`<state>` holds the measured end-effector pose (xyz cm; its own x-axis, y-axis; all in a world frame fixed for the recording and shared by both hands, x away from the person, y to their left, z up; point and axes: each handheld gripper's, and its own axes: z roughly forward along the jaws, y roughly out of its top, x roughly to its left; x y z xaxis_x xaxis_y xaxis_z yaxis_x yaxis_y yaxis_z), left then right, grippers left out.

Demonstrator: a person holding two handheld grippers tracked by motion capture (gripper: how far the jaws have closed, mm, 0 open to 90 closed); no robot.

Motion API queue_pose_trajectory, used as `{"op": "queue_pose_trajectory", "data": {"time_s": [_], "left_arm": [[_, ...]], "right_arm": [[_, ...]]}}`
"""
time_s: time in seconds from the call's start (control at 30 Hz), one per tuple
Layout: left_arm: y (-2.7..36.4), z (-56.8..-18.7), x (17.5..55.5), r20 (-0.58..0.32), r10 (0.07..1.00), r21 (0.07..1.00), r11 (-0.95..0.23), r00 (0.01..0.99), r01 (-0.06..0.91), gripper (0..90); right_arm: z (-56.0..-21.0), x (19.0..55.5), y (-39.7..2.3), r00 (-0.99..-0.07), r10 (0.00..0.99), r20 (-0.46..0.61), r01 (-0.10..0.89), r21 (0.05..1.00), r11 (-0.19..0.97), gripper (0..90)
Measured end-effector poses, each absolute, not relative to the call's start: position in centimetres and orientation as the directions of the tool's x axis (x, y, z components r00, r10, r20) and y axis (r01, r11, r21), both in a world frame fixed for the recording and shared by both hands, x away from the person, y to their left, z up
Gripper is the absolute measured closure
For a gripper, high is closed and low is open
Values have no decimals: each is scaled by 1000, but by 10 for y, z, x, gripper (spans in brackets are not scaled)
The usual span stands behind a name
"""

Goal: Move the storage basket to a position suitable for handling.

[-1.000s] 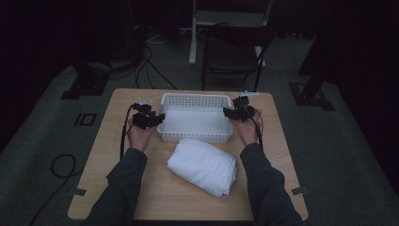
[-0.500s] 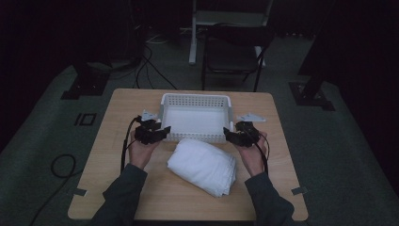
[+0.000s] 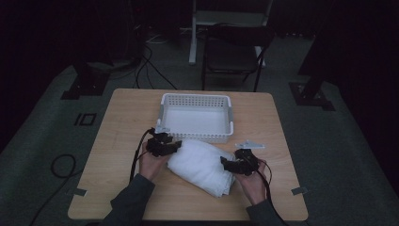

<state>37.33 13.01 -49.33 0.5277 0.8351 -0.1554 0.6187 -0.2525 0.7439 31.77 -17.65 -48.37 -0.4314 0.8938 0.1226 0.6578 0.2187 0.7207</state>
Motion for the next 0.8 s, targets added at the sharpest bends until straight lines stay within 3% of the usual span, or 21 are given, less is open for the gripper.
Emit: {"op": "queue_pose_trajectory", "data": {"time_s": [0.1, 0.3, 0.8], "left_arm": [[124, -498, 373, -155, 830, 735, -266, 536, 623, 509], [120, -511, 367, -182, 817, 710, -275, 547, 648, 515], [136, -521, 339, -249, 832, 698, -202, 496, 688, 530]], "right_arm": [[-497, 301, -176, -416, 898, 146, 687, 698, 205, 277], [-511, 286, -180, -430, 886, 173, 709, 672, 213, 321], [-517, 317, -180, -478, 860, 179, 704, 663, 254, 373]]}}
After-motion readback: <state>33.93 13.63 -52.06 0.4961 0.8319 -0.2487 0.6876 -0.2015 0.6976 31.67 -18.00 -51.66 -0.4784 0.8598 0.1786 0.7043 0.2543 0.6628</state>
